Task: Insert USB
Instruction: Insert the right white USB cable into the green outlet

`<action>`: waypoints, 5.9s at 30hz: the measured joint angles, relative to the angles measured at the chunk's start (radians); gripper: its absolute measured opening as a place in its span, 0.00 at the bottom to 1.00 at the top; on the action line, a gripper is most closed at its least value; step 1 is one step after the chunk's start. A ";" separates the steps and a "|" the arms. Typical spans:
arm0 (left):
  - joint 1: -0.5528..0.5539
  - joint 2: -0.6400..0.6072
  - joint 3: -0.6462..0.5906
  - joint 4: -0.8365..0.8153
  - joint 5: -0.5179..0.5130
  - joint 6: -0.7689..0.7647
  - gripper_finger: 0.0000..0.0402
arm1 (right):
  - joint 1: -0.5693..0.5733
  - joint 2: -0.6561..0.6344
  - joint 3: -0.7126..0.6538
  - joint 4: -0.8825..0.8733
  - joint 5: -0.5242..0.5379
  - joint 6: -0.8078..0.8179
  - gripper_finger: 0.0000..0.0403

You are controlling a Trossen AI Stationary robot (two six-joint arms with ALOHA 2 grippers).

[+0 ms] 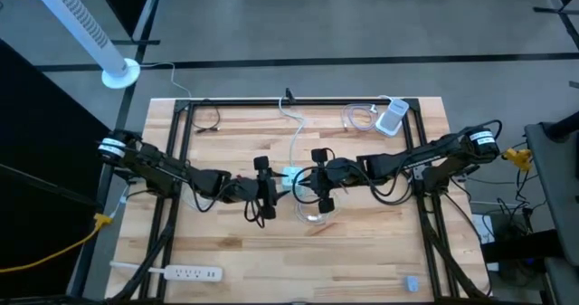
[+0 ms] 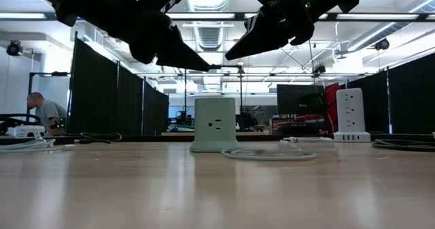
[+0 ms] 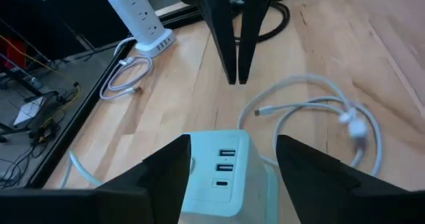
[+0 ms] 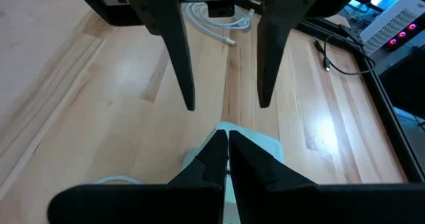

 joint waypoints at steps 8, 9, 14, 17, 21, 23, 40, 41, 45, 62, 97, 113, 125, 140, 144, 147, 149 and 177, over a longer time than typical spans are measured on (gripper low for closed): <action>0.000 0.001 -0.003 -0.055 0.000 -0.045 0.47 | 0.028 0.003 0.000 -0.224 -0.208 0.085 0.00; 0.000 0.001 -0.003 -0.065 0.000 -0.054 0.46 | 0.041 0.004 0.000 -0.270 -0.213 0.093 0.00; 0.000 0.001 -0.004 -0.087 0.000 -0.091 0.41 | 0.119 0.005 -0.008 -0.367 -0.215 0.159 0.03; 0.000 0.001 -0.004 -0.086 0.006 -0.105 0.38 | 0.164 0.005 -0.046 -0.341 -0.198 0.174 0.10; -0.002 0.001 -0.004 -0.086 0.040 -0.127 0.34 | 0.189 0.005 -0.112 -0.295 -0.103 0.184 0.23; -0.002 0.001 -0.004 -0.086 0.063 -0.142 0.32 | 0.190 0.005 -0.142 -0.256 -0.092 0.197 0.29; -0.002 0.001 -0.004 -0.085 0.138 -0.179 0.27 | 0.199 0.161 -0.214 -0.033 -0.106 0.291 0.25; -0.002 0.001 -0.004 -0.084 0.138 -0.186 0.28 | 0.199 0.172 -0.214 -0.031 -0.101 0.301 0.24; -0.002 0.001 -0.004 -0.085 0.138 -0.189 0.29 | 0.198 0.189 -0.213 -0.031 -0.090 0.327 0.11; -0.010 0.026 -0.004 0.084 0.191 0.149 0.29 | 0.154 -0.069 -0.182 -0.083 -0.104 0.335 0.01; 0.008 0.196 -0.004 0.441 0.153 0.629 0.31 | 0.020 -0.082 -0.043 -0.107 -0.209 0.281 0.00; 0.005 0.194 -0.004 0.486 0.152 0.615 0.04 | -0.001 -0.082 -0.044 -0.102 -0.207 0.301 0.00; 0.001 0.192 -0.004 0.490 0.035 0.420 0.02 | -0.001 -0.084 -0.044 -0.098 -0.138 0.223 0.08; -0.010 0.191 -0.017 0.527 0.024 0.246 0.01 | 0.035 -0.080 -0.045 0.041 -0.023 0.039 0.28; -0.011 0.190 -0.019 0.537 0.024 0.240 0.01 | 0.035 -0.076 -0.046 0.036 -0.019 0.013 0.24; -0.011 0.189 -0.019 0.538 0.024 0.239 0.01 | 0.035 -0.076 -0.046 0.042 -0.019 0.008 0.21; -0.011 0.189 -0.019 0.538 0.024 0.238 0.01 | 0.035 -0.076 -0.046 0.048 -0.008 0.009 0.18; -0.020 -0.142 -0.092 -0.236 0.024 -0.088 0.00 | 0.015 0.193 0.353 -0.574 0.045 -0.810 0.03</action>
